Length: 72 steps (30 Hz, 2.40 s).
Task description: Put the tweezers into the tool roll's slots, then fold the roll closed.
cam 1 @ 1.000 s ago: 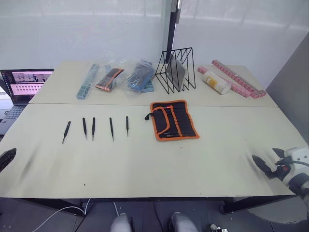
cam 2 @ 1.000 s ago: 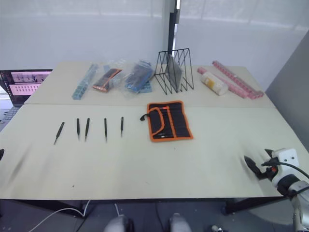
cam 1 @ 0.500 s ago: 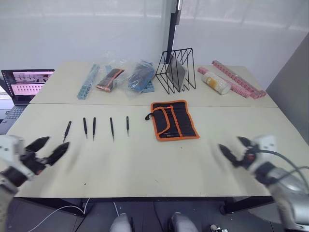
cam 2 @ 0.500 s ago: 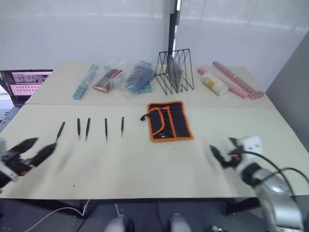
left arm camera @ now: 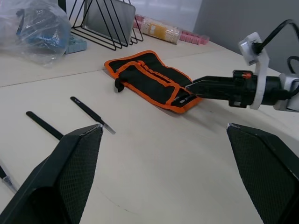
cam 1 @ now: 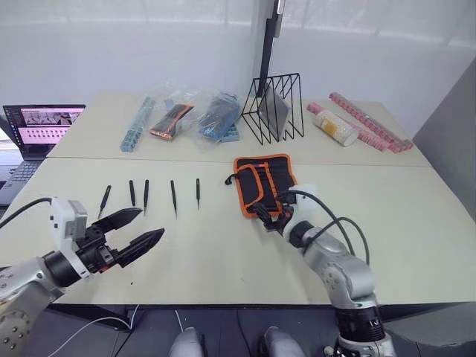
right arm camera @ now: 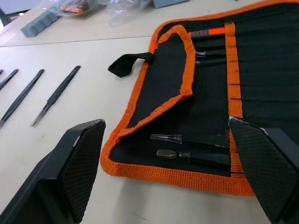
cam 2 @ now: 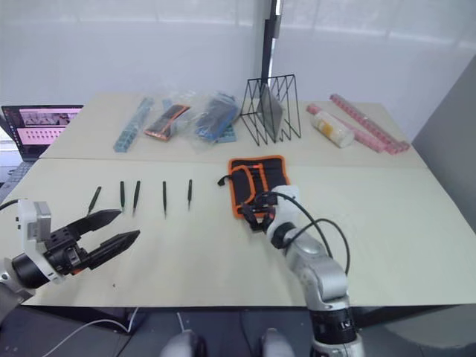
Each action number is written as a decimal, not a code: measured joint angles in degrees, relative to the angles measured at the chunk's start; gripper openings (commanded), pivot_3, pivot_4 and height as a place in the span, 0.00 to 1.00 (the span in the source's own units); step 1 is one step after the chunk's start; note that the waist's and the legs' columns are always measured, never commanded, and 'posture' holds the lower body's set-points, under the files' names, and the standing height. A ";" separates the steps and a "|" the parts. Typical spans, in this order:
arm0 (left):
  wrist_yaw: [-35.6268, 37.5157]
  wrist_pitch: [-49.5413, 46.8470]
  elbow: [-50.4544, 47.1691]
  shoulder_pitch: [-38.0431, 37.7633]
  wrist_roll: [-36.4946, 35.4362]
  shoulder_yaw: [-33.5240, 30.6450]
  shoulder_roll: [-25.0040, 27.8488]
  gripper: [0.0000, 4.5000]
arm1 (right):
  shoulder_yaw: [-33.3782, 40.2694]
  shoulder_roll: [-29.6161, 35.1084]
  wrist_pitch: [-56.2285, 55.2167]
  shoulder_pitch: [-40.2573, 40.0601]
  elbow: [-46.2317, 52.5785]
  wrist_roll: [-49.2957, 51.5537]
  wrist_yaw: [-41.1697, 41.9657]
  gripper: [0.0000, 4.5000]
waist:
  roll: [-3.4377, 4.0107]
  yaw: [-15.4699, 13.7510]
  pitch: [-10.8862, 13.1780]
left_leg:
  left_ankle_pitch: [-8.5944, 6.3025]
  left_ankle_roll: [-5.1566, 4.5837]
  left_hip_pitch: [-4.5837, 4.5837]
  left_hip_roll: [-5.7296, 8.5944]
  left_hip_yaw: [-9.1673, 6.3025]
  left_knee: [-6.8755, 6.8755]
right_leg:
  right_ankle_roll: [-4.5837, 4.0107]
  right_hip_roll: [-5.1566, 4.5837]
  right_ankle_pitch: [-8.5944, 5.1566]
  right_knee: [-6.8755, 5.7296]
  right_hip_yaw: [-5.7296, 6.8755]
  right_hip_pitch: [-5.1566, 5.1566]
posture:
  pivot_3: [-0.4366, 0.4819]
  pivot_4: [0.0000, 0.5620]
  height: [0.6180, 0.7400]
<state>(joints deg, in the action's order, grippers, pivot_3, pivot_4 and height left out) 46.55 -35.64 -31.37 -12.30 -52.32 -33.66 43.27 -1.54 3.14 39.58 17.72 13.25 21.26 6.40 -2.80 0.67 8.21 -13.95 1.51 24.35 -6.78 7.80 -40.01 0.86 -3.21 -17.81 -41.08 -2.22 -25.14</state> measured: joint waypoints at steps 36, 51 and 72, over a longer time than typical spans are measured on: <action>-1.65 0.44 -2.82 1.55 0.26 4.11 0.30 1.00 | 0.65 -1.81 -6.63 3.48 -8.86 -2.57 3.67 0.00 | 0.08 0.14 0.05 | 0.00 0.00 0.04 0.00 -0.03 0.09 | 0.00 0.00 0.00 0.04 0.01 -0.05 | 0.48 0.27 0.57; -1.42 -0.04 -0.36 8.50 0.64 12.41 0.28 1.00 | -15.21 25.68 -16.10 -9.90 9.96 -8.71 30.58 0.00 | 0.08 0.02 0.07 | 0.00 -0.01 0.02 0.01 -0.04 0.16 | 0.02 0.05 -0.02 0.38 0.00 0.06 | 0.48 0.27 0.57; 28.46 61.18 60.87 56.74 48.21 50.22 -9.18 0.83 | -15.99 26.58 -18.74 -12.11 11.85 -11.55 33.57 0.00 | 0.07 -1.42 0.08 | -0.09 -0.23 0.46 0.03 -0.05 -0.19 | 0.19 0.11 0.07 0.86 0.00 0.04 | 0.48 0.27 0.57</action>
<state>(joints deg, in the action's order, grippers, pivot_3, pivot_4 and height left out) 75.01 25.53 29.50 44.44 -4.11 16.56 34.09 -17.52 29.71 20.84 5.61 25.10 9.72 39.96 -2.73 -0.75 8.29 -14.03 1.29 24.81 -6.75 7.75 -40.20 1.05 -3.10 -17.74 -40.22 -2.22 -25.10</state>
